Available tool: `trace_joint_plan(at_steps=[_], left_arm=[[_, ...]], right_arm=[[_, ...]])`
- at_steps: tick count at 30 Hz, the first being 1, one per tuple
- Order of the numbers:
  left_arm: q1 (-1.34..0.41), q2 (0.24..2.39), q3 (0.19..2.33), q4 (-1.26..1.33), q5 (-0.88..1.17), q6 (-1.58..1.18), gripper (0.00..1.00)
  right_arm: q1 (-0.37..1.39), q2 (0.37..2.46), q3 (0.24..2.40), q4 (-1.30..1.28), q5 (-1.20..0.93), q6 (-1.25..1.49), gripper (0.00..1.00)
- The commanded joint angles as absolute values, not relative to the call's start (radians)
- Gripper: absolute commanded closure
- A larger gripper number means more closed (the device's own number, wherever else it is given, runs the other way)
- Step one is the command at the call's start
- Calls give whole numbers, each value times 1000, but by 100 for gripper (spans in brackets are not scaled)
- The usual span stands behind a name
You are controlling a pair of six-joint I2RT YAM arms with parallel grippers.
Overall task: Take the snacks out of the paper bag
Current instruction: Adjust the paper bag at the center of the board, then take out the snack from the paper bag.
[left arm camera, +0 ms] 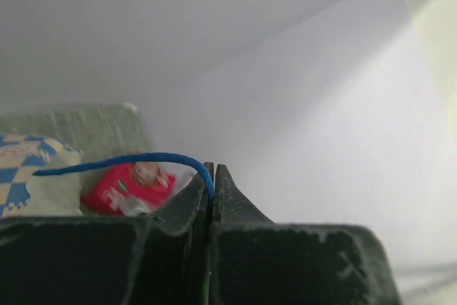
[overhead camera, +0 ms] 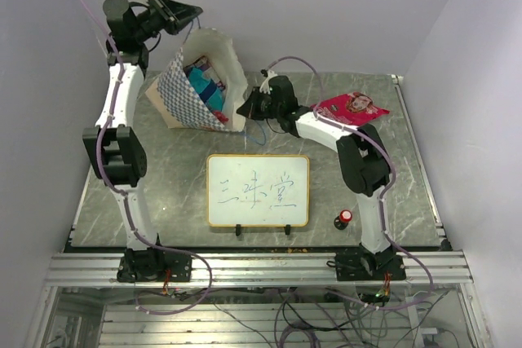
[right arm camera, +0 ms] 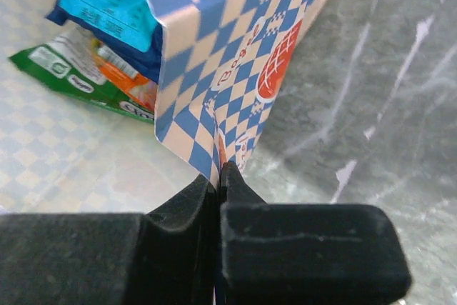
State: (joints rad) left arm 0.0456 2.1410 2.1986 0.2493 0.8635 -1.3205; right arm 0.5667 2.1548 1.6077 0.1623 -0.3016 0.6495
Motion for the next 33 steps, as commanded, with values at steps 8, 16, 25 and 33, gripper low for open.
trace_joint_plan(at_steps=[8,16,25,33], left_arm=[[-104,1646,1681,37,829,-1142,93],[-117,1541,1547,-172,822,-1021,93],[-118,1481,1547,-357,743,-922,93],[-126,1486,1576,-291,836,-947,93]], right_arm=[[552,1984,1379,126,-176,465,91],[552,1857,1326,61,-137,197,64],[556,1730,1357,42,-152,8,40],[651,1818,1321,456,-319,-19,37]])
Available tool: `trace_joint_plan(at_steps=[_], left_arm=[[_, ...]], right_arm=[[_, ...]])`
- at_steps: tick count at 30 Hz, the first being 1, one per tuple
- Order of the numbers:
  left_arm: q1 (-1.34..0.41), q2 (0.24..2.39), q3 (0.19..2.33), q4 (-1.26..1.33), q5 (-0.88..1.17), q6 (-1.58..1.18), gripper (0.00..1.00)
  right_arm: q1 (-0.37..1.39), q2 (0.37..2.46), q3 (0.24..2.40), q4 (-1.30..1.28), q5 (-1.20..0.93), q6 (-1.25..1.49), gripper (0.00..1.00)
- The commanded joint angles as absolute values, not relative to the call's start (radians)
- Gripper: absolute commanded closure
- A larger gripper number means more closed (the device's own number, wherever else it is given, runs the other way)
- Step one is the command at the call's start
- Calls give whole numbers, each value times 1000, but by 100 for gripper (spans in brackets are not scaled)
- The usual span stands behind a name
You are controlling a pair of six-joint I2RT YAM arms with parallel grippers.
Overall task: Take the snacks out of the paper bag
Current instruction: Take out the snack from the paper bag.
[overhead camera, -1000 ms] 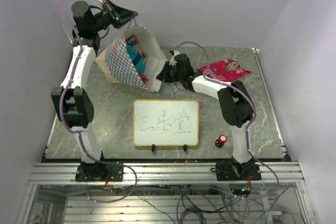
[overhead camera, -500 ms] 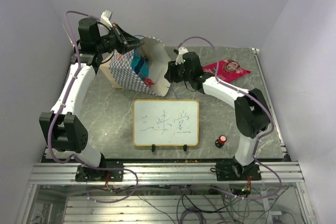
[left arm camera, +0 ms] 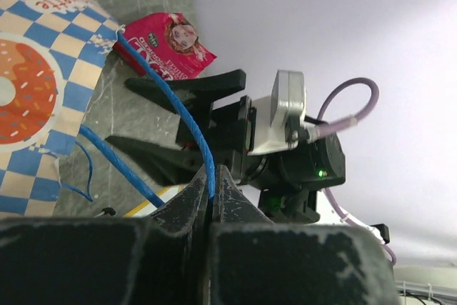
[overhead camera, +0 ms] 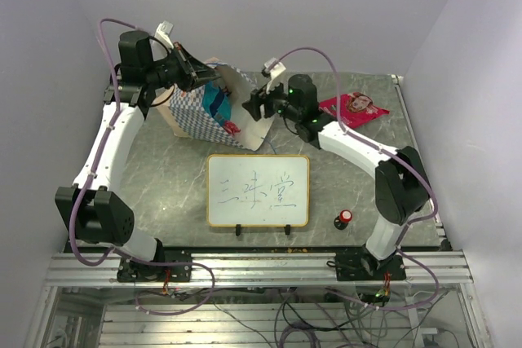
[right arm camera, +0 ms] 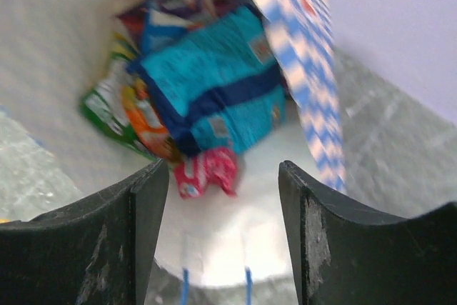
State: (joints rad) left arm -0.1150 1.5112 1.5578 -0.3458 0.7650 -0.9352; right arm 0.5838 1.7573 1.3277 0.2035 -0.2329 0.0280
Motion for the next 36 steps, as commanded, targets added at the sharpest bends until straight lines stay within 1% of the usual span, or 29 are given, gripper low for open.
trace_joint_plan(at_steps=[1,4,6,9,11,14,18,19,22,26,28,30,31,32,34,36], left_arm=[[-126,1482,1561,-266,848,-965,93],[-132,1460,1499,-185,872,-1014,93],[-134,1450,1478,-187,874,-1009,93],[-138,1440,1480,-231,877,-979,93],[-141,1437,1490,-251,880,-962,93],[-149,1430,1491,-247,882,-953,93],[-163,1424,1469,-249,881,-946,93],[-167,1422,1466,-261,875,-937,93],[-181,1424,1470,-303,859,-906,93],[-192,1425,1487,-361,838,-861,93],[-192,1417,1479,-360,833,-861,93],[-192,1409,1469,-359,825,-863,93],[-192,1405,1460,-353,820,-868,93],[-192,1401,1454,-350,818,-873,93],[-191,1394,1451,-352,809,-874,93],[-192,1391,1454,-363,793,-865,93]], right_arm=[[669,1848,1342,491,-320,-26,37],[715,1927,1374,611,-299,-31,36],[733,1990,1386,694,-284,-33,34],[737,2100,1464,710,-231,-16,35],[738,2153,1509,722,-230,-20,36],[738,2224,1559,746,-235,-35,35],[739,2285,1608,788,-213,-44,21],[738,2305,1633,782,-223,-46,19],[742,2370,1711,758,-253,-81,15],[744,2462,1831,711,-185,-112,14],[744,2508,1904,661,-112,-120,15],[742,2549,1988,587,-26,-120,18],[740,2561,2020,553,21,-121,22],[737,2565,2024,542,64,-119,28],[727,2549,1989,551,112,-99,47],[712,2512,1924,580,102,-72,59]])
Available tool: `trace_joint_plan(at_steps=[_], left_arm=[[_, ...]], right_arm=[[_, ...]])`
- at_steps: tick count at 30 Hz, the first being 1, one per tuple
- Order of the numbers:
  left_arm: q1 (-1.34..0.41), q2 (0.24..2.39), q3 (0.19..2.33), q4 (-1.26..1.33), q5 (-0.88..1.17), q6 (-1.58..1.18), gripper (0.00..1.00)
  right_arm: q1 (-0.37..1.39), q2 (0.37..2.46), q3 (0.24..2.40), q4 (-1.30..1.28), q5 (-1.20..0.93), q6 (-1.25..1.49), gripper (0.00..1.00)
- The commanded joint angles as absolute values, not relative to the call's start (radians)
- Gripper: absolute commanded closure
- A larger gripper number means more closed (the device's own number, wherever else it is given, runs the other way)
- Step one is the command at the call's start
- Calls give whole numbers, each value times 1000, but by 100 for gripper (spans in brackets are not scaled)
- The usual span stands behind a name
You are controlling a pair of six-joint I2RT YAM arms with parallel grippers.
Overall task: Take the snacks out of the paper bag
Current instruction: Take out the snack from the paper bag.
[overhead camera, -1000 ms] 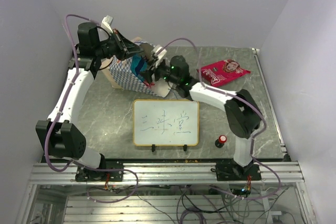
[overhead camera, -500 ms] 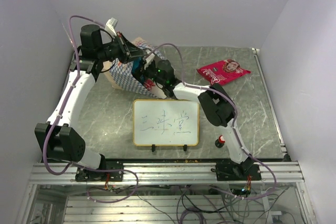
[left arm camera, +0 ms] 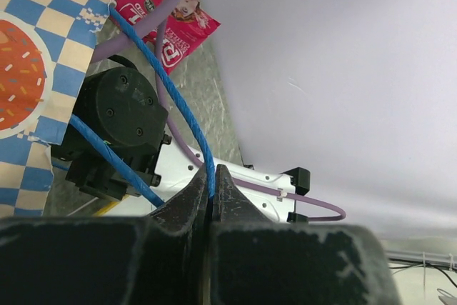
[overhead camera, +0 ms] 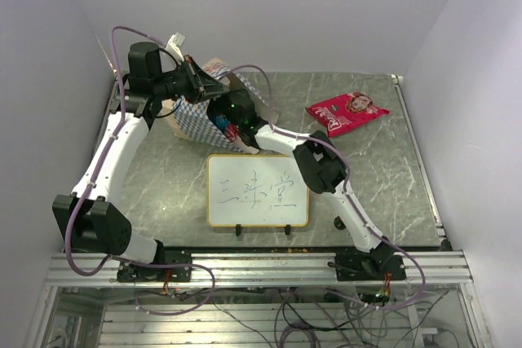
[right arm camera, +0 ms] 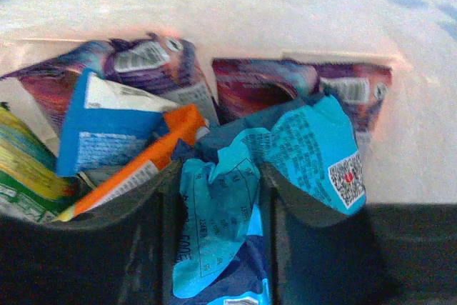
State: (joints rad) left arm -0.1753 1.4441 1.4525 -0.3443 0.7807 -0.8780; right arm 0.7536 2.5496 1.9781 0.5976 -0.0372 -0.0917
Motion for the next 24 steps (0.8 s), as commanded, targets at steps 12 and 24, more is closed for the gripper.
trace_joint_plan(at_steps=[12,24], left_arm=[[-186,1418,1465,-339,738,-899,93],[-179,1457,1483,-293,679,-958,93]], right_arm=[[684,2300,1650,740,-181,-19,100],[686,2086,1514,710,-294,22,100]])
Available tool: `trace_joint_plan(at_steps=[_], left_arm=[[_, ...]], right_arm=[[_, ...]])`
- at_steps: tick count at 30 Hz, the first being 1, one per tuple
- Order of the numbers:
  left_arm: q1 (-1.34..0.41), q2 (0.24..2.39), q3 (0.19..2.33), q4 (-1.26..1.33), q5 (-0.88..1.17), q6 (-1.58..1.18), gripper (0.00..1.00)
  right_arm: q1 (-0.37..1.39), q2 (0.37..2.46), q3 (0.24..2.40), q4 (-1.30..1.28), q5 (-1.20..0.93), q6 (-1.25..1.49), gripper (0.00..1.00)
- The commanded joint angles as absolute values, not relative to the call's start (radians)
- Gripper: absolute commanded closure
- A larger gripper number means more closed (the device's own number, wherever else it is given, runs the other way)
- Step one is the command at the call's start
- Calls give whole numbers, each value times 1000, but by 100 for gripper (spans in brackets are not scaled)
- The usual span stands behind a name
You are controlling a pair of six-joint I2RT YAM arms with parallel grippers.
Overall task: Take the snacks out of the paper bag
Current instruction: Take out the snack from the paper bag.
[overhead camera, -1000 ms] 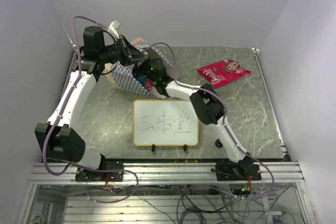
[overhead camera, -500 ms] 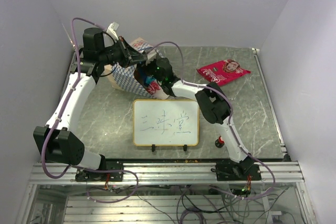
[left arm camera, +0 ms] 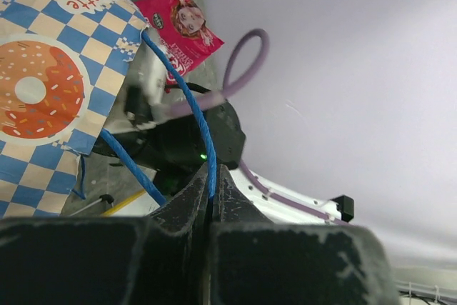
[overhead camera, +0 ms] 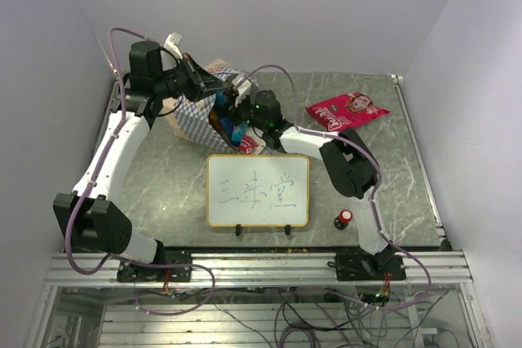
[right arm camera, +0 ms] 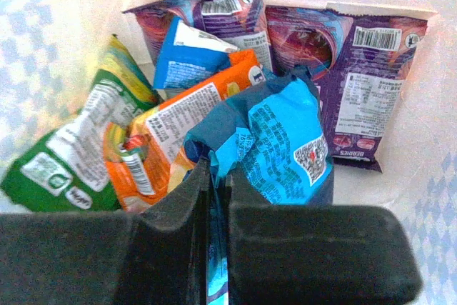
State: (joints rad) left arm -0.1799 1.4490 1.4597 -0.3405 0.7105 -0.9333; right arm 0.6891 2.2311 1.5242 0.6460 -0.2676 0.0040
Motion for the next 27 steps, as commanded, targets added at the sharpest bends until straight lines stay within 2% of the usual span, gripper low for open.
trace_joint_plan(at_steps=[1,17,27], left_arm=[[-179,1461,1488,-306,673,-955,93],[-179,1506,1515,-366,621,-940,93],[-179,1542,1553,-386,585,-942,93]], right_arm=[[685,2068,1505,703,-291,22,100],[612,1793,1403,534,-410,17,100],[540,1486,1270,342,-495,-114,100]])
